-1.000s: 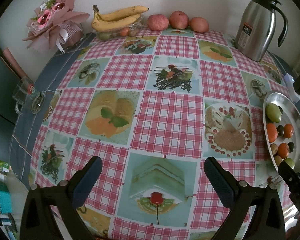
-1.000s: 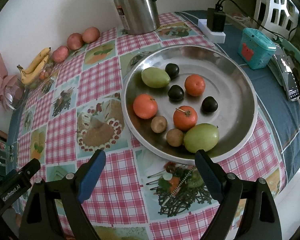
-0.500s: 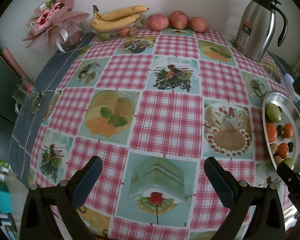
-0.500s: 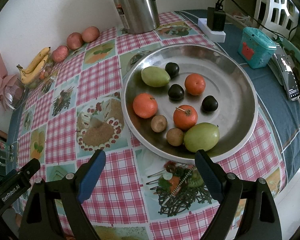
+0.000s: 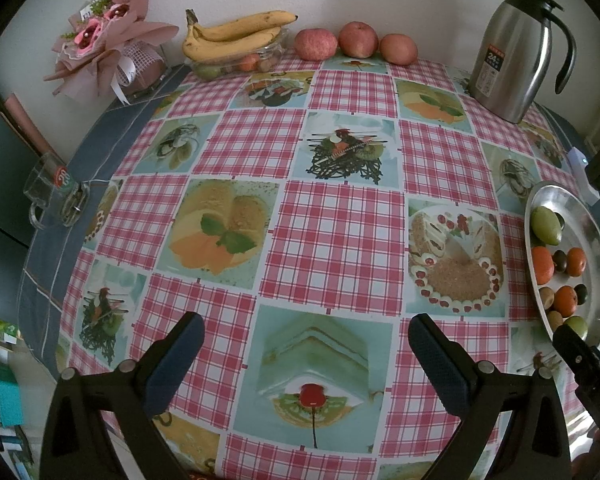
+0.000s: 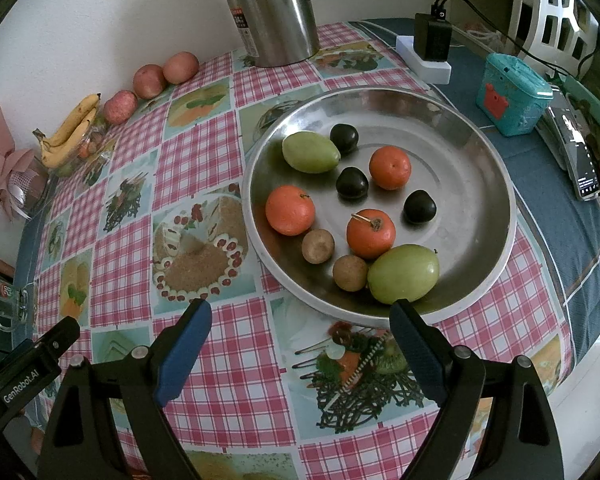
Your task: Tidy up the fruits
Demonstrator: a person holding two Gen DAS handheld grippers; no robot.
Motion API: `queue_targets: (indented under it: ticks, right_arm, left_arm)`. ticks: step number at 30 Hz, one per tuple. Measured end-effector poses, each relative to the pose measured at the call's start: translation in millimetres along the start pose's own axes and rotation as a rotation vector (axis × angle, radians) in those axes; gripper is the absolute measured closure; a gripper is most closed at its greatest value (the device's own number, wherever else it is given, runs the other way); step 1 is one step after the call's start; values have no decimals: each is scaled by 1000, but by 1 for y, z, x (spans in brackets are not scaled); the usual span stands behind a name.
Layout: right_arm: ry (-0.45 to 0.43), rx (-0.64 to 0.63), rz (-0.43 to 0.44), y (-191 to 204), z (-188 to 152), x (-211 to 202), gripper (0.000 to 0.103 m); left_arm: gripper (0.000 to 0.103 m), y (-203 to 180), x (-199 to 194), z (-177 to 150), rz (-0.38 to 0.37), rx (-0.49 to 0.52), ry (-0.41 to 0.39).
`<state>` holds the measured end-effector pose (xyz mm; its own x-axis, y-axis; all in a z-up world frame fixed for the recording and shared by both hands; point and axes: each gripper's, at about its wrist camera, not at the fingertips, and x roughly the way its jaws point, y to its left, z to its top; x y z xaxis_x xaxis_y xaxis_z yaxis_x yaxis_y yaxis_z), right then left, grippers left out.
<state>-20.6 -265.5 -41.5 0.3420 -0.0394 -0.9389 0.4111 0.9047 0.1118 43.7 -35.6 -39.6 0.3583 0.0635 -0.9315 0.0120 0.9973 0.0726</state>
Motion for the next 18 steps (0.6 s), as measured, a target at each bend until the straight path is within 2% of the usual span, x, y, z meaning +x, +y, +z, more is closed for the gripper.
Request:
queue_targets:
  ticks: [18]
  right_arm:
    - [6, 2, -3, 0, -1, 2, 12]
  left_arm:
    - [0, -5, -5, 0, 8, 12, -30]
